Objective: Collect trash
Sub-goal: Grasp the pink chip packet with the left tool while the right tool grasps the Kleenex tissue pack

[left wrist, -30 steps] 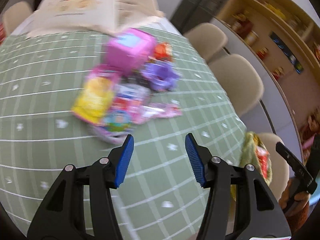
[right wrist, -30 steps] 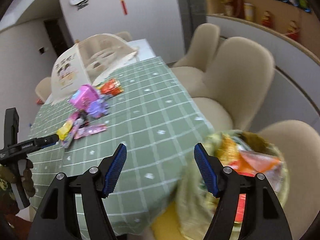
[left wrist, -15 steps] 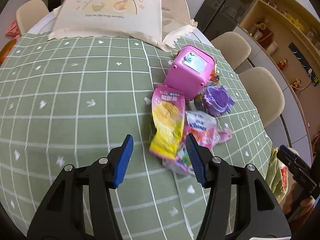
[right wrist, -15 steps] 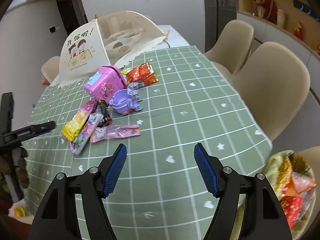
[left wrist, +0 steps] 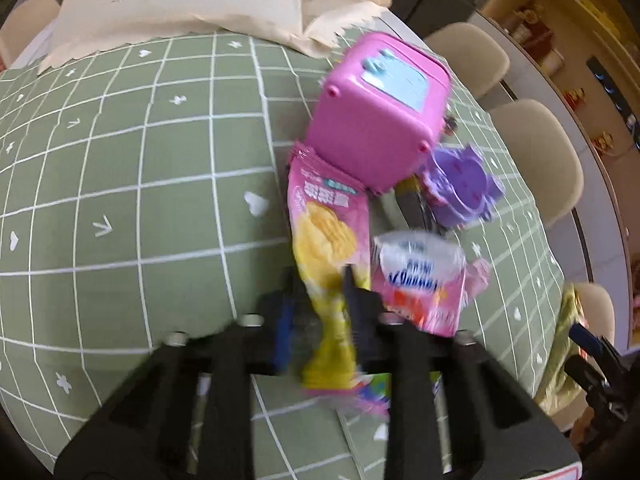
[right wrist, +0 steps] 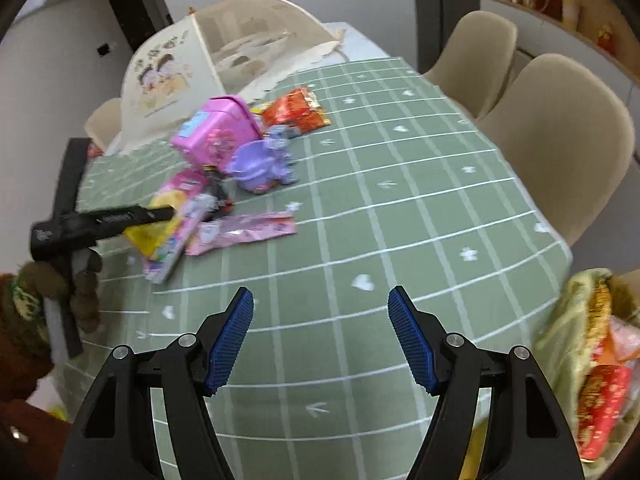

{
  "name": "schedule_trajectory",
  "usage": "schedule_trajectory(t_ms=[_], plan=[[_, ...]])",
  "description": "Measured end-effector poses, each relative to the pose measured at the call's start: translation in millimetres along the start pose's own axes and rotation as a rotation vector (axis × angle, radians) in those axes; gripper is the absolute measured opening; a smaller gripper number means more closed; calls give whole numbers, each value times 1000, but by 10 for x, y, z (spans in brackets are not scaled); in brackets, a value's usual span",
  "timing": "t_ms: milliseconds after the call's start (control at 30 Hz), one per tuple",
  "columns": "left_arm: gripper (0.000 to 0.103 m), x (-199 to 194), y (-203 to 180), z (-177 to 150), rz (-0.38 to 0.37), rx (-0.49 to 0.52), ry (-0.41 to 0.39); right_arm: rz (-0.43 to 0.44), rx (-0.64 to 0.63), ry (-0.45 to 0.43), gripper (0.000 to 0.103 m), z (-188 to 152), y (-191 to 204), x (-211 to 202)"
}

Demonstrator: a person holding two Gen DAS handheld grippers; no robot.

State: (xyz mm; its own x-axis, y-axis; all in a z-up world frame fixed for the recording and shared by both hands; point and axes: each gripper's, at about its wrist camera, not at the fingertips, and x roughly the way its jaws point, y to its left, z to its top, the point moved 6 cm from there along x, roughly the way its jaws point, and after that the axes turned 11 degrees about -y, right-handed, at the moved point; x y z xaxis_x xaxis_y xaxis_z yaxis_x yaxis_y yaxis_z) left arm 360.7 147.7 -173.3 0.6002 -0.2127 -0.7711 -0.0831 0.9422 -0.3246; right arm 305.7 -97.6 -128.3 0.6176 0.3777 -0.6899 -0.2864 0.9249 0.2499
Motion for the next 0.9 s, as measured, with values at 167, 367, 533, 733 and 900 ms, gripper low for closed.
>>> schedule_trajectory(t_ms=[167, 367, 533, 733, 900], plan=[[8, -238, 64, -125, -57, -35, -4, 75, 13, 69, 66, -15, 259, 220], [8, -582, 401, -291, -10, -106, -39, 105, -98, 88, 66, 29, 646, 464], [8, -766, 701, -373, 37, -178, -71, 136, -215, 107, 66, -2, 1027, 651], [8, -880, 894, -494, 64, -228, -72, 260, -161, 225, 66, -210, 1323, 958], [8, -941, 889, -615, 47, -241, -71, 260, -117, 251, 51, -202, 1403, 1188]])
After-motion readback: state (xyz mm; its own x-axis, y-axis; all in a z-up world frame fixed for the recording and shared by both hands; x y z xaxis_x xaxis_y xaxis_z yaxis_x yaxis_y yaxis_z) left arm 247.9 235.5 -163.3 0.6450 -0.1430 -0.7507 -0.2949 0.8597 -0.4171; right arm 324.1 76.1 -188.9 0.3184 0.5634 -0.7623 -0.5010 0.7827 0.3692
